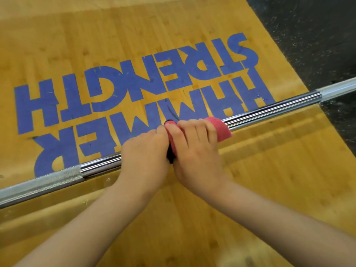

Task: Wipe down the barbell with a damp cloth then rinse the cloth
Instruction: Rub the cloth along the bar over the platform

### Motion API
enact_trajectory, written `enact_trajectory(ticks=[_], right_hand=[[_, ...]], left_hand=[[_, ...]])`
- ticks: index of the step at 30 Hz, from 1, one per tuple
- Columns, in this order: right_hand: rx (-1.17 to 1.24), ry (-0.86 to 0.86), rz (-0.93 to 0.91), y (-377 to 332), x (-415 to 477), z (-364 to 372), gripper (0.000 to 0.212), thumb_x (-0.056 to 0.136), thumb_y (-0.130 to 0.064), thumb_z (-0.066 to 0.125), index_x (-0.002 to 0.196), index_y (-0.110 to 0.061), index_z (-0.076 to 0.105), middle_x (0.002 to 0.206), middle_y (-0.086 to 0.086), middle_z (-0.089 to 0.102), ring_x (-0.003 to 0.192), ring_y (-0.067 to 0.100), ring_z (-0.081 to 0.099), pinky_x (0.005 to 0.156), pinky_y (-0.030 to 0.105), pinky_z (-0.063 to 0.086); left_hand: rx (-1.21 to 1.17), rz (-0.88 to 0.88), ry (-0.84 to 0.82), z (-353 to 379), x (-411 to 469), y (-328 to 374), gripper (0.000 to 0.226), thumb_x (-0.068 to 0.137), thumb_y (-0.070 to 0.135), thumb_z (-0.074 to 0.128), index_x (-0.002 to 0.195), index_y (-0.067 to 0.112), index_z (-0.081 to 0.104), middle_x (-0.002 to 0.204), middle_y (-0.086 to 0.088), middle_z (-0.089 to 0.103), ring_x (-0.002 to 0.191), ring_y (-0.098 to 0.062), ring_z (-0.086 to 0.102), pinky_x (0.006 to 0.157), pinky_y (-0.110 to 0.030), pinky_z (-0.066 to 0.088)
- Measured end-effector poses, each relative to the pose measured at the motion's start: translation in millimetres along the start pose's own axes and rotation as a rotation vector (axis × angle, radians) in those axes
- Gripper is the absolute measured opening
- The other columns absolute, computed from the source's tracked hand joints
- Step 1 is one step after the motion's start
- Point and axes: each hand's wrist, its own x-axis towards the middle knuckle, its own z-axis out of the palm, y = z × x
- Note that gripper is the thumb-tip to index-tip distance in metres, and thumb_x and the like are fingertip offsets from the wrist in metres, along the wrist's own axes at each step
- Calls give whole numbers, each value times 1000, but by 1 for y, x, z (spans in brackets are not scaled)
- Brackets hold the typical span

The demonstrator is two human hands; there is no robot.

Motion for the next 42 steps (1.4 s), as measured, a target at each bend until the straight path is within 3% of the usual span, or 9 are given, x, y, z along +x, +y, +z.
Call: enact_trajectory(ticks=[6,9,17,20,24,28,34,38,42], right_hand=[[-95,38,-155,42,-2,-7,44,77,-14,62,120,-12,60,105,9,62,98,30,54,92,39,36],[-162,30,-100,81,-6,-20,48,72,-19,68,119,-15,56,103,11,61,98,30,50,91,39,35],[-248,0,18,150,-10,-45,39,80,-21,59,117,-9,60,106,13,59,102,32,50,98,43,33],[-197,35,108,136,-10,-38,40,75,-11,58,115,-8,61,105,14,57,102,34,49,98,44,32],[-98,56,71,81,-8,-21,41,72,-8,58,112,-10,64,104,12,57,101,32,47,95,44,31],[-45,65,0,13,-6,2,40,74,-8,58,113,-7,65,103,12,61,100,30,45,96,42,31],[-123,101,-187,42,-6,-1,40,82,-8,59,121,-12,55,104,11,63,98,31,54,93,39,36],[-198,22,-98,100,-7,-24,51,73,-12,62,122,-17,50,104,13,60,98,31,51,90,41,35],[-270,-17,6,150,-11,-45,40,82,-19,56,121,-13,54,107,14,58,101,35,53,93,44,34]], left_hand=[[105,33,-4,6,7,-4,13,94,28,47,88,22,38,63,4,36,51,-15,32,44,-28,20],[12,98,-89,6,16,-8,23,92,44,54,90,22,50,71,5,48,63,-17,48,49,-27,35],[-550,83,-963,-22,56,-25,37,84,40,69,82,14,44,48,6,51,42,-15,43,55,-25,41],[-468,88,-745,-18,45,-23,35,83,41,69,82,11,51,56,4,58,47,-16,51,55,-28,43],[48,117,-65,-4,12,-5,22,91,38,53,92,19,42,69,4,45,66,-19,49,47,-24,26],[78,80,60,5,1,3,33,78,20,65,82,20,32,54,6,23,48,-21,30,43,-22,9],[118,84,41,6,7,0,17,95,25,46,86,19,33,62,4,30,49,-14,25,44,-28,18],[12,131,-142,4,22,-3,33,91,49,55,83,17,49,66,3,44,62,-19,47,50,-26,33],[-410,113,-761,-9,53,-17,49,82,53,65,93,5,57,65,-6,59,50,-19,50,55,-27,42]])
